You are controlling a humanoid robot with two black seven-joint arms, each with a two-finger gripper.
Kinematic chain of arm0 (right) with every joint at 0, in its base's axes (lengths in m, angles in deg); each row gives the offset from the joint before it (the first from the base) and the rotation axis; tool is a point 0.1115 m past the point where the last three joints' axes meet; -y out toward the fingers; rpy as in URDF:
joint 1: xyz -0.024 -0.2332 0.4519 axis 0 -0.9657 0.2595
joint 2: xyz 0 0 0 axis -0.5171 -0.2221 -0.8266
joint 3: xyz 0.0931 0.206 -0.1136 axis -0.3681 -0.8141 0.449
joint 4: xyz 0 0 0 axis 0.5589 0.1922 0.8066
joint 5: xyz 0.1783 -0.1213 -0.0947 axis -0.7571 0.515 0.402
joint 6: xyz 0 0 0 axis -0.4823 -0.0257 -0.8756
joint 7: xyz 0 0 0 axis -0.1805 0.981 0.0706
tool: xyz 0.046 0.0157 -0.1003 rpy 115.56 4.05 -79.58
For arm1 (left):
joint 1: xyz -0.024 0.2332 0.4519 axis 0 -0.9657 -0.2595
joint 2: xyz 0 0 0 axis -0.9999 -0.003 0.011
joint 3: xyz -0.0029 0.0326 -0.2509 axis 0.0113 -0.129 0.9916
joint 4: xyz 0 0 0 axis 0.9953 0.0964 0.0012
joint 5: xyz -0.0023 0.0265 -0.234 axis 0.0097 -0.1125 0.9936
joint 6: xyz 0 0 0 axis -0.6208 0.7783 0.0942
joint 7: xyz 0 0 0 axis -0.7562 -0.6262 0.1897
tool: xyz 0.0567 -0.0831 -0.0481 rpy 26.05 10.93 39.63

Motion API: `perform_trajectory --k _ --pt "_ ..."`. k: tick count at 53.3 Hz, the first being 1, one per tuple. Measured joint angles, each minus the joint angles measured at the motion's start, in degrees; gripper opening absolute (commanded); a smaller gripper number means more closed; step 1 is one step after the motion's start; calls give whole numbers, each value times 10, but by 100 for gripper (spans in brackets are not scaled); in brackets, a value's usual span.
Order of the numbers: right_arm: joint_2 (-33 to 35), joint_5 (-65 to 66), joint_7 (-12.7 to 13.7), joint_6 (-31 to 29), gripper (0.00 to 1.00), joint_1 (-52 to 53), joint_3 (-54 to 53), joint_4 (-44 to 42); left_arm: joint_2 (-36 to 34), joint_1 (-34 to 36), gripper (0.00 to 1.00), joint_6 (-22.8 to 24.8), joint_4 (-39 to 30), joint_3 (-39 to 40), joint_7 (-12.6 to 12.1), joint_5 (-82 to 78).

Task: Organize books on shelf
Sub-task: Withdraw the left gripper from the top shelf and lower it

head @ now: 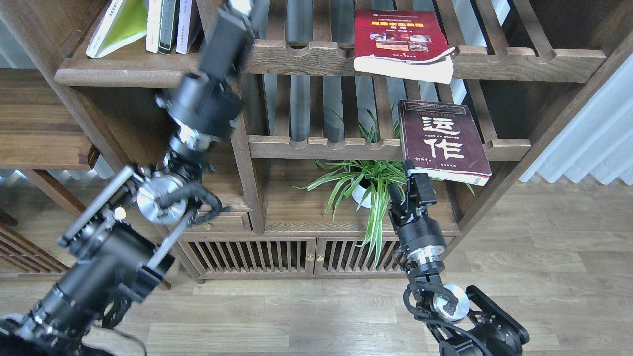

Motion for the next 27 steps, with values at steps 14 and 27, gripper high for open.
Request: perform_trajectory --k 14,27 --pt "2 -2 0 0 96 4 -13 -4 0 -60 98 0 5 -12 -37 0" --pt "5 -4 0 3 95 24 -26 -20 -11 -86 99 0 15 -38 -43 0"
